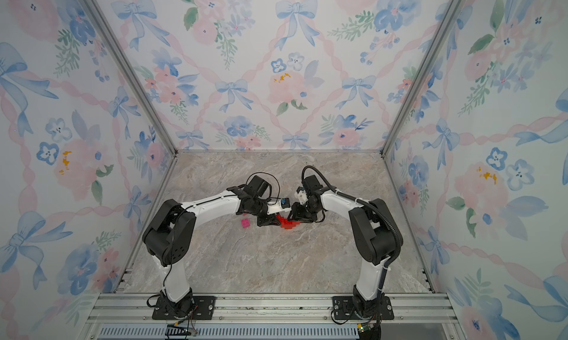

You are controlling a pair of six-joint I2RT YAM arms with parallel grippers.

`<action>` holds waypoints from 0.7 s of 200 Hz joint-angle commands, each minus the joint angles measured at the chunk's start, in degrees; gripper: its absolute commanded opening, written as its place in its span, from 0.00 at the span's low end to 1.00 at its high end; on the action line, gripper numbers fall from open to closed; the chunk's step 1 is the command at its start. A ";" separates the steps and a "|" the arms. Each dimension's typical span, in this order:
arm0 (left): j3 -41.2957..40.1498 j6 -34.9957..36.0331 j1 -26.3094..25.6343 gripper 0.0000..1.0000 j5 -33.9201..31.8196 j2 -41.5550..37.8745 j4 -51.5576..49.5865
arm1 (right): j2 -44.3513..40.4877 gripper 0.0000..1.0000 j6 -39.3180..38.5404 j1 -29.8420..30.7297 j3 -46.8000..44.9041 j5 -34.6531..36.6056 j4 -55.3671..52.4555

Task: Assemble the letter v with lego
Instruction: Assemble the lego brick with the lego brick.

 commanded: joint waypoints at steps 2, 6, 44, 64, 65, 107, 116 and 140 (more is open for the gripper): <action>-1.28 -0.20 -0.79 0.00 -3.03 3.74 -7.20 | 0.62 0.49 0.25 -0.67 -0.74 -0.48 0.30; -1.19 -0.14 -0.75 0.00 -2.99 3.62 -7.19 | 0.47 0.49 0.17 -0.65 -0.60 -0.46 0.15; 0.31 -0.49 -1.09 0.00 -4.06 2.48 -7.28 | -1.40 0.57 -0.69 -1.46 0.80 -0.53 -1.64; 1.13 -0.52 -1.49 0.07 -4.82 2.05 -7.37 | -2.20 0.63 -1.30 -1.67 1.66 -0.52 -2.79; 1.16 -0.51 -1.52 0.07 -4.83 2.03 -7.37 | -2.25 0.63 -1.31 -1.72 1.65 -0.50 -2.89; 2.45 -0.53 -1.74 0.43 -4.33 1.42 -7.38 | -4.26 0.74 -2.99 -2.12 2.84 -0.23 -5.83; 2.59 -0.34 -1.72 0.49 -4.14 1.31 -7.37 | -4.65 0.75 -3.52 -2.32 3.25 -0.18 -6.80; 3.34 -0.15 -1.76 0.62 -3.82 0.63 -7.37 | -5.57 0.76 -5.29 -2.71 4.82 0.82 -9.82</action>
